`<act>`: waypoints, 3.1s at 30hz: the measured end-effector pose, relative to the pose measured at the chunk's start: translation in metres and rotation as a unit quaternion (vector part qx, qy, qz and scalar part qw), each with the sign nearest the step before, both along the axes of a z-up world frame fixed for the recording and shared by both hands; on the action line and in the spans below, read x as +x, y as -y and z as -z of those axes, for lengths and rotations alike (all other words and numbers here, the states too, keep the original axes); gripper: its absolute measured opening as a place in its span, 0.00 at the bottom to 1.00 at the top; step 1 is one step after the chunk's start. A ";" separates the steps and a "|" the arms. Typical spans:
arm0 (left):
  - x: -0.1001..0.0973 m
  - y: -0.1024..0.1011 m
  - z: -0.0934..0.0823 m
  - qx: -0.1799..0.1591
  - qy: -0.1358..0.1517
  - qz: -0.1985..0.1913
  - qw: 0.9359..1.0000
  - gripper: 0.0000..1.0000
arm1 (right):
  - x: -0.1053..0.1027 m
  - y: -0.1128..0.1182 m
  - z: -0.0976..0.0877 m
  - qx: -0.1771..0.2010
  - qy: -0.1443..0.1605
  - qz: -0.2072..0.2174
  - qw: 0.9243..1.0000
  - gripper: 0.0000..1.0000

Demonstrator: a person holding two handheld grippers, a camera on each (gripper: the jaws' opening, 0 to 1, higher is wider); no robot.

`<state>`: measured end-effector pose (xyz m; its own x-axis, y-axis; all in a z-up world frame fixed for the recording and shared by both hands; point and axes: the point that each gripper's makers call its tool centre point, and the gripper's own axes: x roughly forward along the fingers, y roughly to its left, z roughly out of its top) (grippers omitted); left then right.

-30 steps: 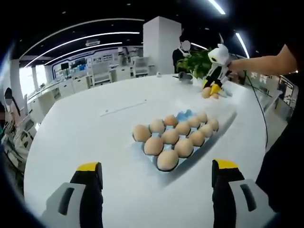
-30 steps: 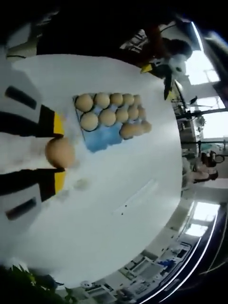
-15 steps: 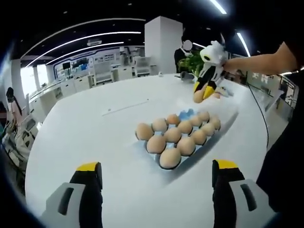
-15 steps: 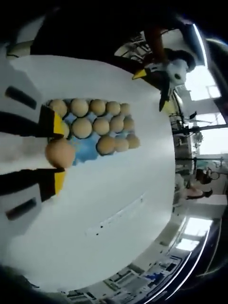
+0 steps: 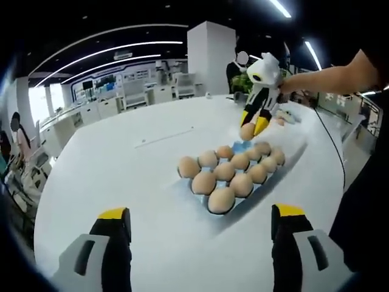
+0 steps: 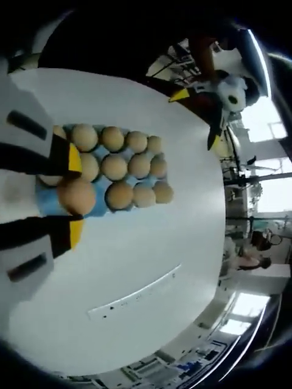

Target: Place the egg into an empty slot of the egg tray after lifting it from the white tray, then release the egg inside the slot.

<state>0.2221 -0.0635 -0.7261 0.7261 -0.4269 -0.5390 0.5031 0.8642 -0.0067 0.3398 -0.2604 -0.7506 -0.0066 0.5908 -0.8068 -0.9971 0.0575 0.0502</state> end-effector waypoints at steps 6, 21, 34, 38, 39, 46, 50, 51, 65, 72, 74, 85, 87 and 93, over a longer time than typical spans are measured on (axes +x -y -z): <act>0.000 -0.002 -0.002 -0.001 0.001 -0.004 1.000 0.95 | 0.003 -0.007 0.008 -0.005 -0.007 -0.009 1.000 0.25; 0.001 -0.001 -0.002 -0.007 0.002 -0.009 1.000 0.96 | 0.008 -0.014 0.024 -0.017 -0.022 -0.012 1.000 0.25; 0.004 -0.003 -0.003 -0.005 0.002 -0.009 1.000 0.93 | 0.007 -0.015 0.033 -0.029 -0.034 -0.023 0.999 0.25; 0.005 -0.001 -0.002 -0.006 -0.001 -0.005 1.000 0.93 | 0.008 -0.014 0.036 -0.036 -0.038 -0.028 0.998 0.25; 0.005 0.000 -0.002 -0.006 -0.003 -0.004 1.000 0.93 | 0.008 -0.013 0.037 -0.040 -0.037 -0.029 0.998 0.25; 0.007 0.001 -0.002 -0.007 -0.004 -0.003 1.000 0.91 | 0.008 -0.017 0.045 -0.055 -0.030 -0.048 0.997 0.25; 0.007 -0.002 -0.002 -0.004 -0.007 -0.006 1.000 0.91 | 0.010 -0.019 0.046 -0.059 -0.029 -0.055 0.996 0.25; 0.008 -0.002 -0.002 -0.003 -0.006 -0.007 1.000 0.91 | 0.009 -0.018 0.046 -0.059 -0.030 -0.054 0.996 0.25; 0.010 -0.001 -0.006 0.002 0.001 -0.002 1.000 0.87 | 0.010 -0.014 0.038 -0.004 -0.006 -0.037 0.999 0.25; 0.013 0.001 -0.012 0.002 0.011 -0.003 1.000 0.86 | 0.016 0.011 0.031 0.005 -0.011 0.011 1.000 0.23; 0.014 0.004 -0.015 -0.005 0.014 -0.001 1.000 0.86 | 0.015 0.018 0.030 0.008 -0.006 0.016 1.000 0.23; 0.014 0.014 -0.015 -0.003 0.013 0.010 1.000 0.85 | 0.010 0.071 0.031 -0.002 0.000 0.066 0.998 0.22; 0.014 0.016 -0.016 -0.001 0.016 0.012 1.000 0.85 | 0.010 0.081 0.031 -0.006 0.003 0.074 0.997 0.23; 0.014 0.020 -0.017 0.002 0.017 0.015 1.000 0.83 | 0.006 0.125 0.031 -0.024 0.003 0.116 0.993 0.23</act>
